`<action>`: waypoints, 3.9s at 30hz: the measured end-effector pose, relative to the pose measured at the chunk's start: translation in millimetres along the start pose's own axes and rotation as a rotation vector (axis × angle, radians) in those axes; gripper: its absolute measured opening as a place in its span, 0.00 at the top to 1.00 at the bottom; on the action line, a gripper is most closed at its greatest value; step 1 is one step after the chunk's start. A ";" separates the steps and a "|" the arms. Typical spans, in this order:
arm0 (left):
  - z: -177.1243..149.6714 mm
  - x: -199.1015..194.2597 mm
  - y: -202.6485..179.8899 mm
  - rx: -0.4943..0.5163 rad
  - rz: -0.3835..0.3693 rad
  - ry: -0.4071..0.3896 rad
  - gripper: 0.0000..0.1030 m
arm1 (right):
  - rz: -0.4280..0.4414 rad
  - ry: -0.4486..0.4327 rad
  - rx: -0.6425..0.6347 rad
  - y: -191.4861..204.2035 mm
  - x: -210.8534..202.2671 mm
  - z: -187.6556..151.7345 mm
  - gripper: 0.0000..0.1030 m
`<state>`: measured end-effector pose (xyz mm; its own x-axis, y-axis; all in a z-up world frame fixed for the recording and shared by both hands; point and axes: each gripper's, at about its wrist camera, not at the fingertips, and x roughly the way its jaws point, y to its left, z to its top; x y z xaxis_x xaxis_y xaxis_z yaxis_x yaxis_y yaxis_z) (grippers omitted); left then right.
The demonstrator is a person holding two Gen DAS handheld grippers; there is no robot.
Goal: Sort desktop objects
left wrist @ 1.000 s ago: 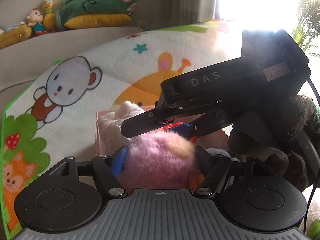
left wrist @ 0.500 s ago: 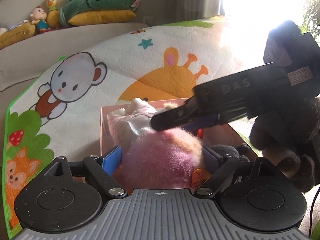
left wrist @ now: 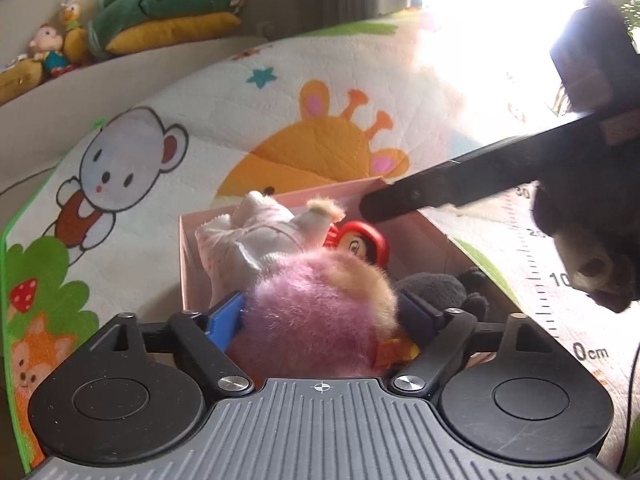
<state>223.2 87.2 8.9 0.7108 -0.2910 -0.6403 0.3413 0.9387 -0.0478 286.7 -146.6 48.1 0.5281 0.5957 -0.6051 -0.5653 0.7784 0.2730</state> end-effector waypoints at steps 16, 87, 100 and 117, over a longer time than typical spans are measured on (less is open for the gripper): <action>6.8 -4.8 13.0 0.066 -0.037 0.024 0.21 | -0.091 0.022 0.097 -33.4 -13.7 -20.4 0.44; -7.5 -7.8 -51.7 -0.257 -0.230 -0.096 0.09 | -0.306 -0.157 0.138 -68.0 -128.4 -117.9 0.20; -16.8 21.2 -91.3 -0.122 0.014 -0.048 0.08 | -0.365 -0.110 0.045 -61.3 -110.0 -144.8 0.16; -53.3 -45.8 -158.6 -0.179 0.201 0.004 0.03 | -0.605 -0.252 0.132 5.0 -164.4 -184.4 0.00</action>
<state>103.7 -38.5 5.0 0.7511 -0.0952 -0.6533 0.0792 0.9954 -0.0540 80.3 -277.1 11.1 0.8686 0.0621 -0.4917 -0.0489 0.9980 0.0395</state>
